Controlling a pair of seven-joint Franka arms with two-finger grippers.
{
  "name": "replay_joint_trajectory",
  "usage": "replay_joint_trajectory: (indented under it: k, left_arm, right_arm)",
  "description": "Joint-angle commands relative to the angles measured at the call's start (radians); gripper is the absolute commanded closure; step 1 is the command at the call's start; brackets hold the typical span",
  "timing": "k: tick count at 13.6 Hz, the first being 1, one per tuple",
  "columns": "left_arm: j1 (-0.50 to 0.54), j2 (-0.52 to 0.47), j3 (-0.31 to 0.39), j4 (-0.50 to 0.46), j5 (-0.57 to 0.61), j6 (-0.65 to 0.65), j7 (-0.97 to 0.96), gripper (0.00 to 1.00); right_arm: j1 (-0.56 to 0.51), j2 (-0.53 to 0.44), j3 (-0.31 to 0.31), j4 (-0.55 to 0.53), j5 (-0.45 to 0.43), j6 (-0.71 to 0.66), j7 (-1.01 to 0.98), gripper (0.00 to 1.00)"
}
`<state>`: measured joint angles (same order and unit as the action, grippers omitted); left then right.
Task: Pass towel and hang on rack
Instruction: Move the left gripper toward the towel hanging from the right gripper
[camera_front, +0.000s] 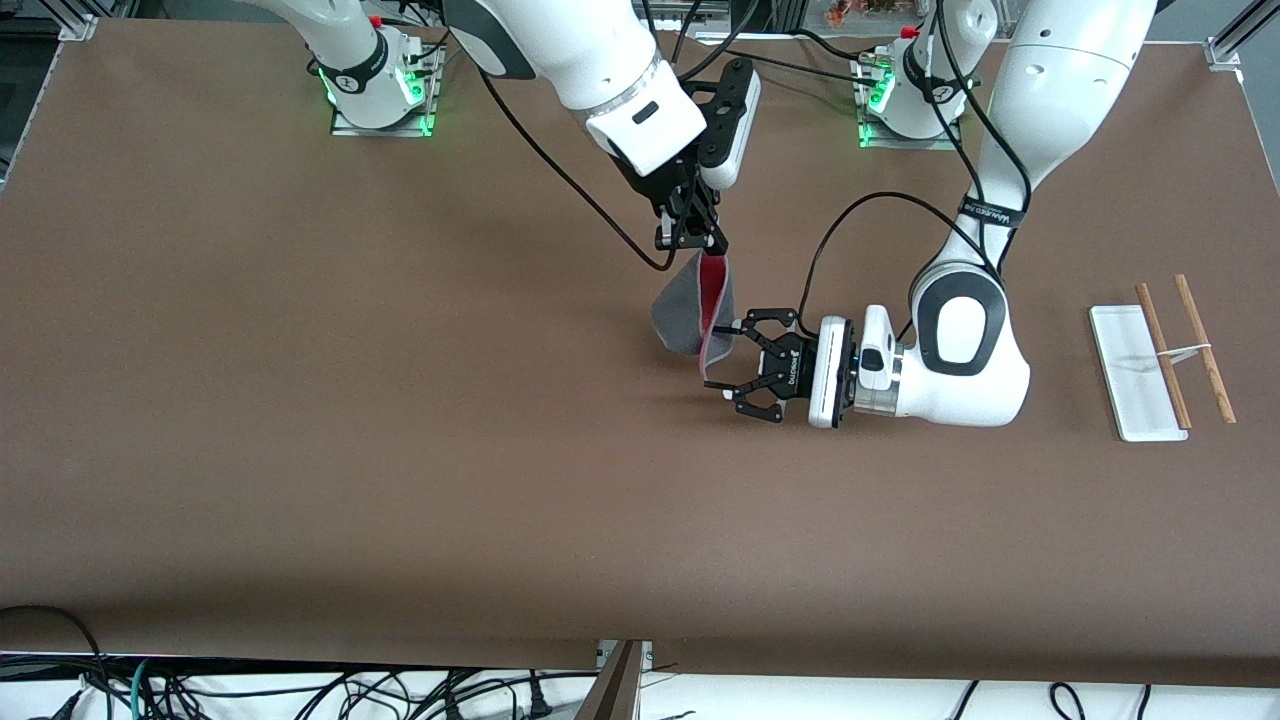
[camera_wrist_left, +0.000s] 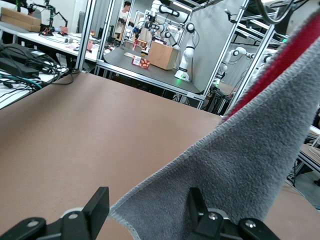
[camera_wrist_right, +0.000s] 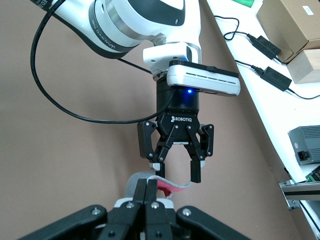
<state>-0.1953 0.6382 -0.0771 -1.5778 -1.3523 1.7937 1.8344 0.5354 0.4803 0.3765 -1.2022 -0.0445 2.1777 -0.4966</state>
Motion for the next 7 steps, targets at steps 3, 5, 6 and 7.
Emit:
replay_joint_trajectory:
  k: [3, 5, 6, 7]
  left_arm:
    - [0.028, 0.003, 0.003, 0.001, -0.01, -0.068, 0.063, 0.27]
    - [0.04, 0.011, 0.003, 0.005, 0.021, -0.096, 0.063, 0.27]
    - [0.04, 0.012, 0.003, 0.004, 0.038, -0.097, 0.068, 0.29]
    - [0.04, 0.02, 0.003, 0.002, 0.039, -0.102, 0.08, 0.3]
  right_arm:
    - [0.0, 0.004, 0.002, 0.016, 0.018, -0.003, -0.022, 1.0]
    - [0.0, 0.004, 0.002, 0.016, 0.018, -0.003, -0.022, 1.0]
    - [0.0, 0.004, 0.002, 0.016, 0.02, -0.004, -0.022, 1.0]
    - [0.001, 0.004, 0.002, 0.016, 0.018, -0.003, -0.022, 1.0]
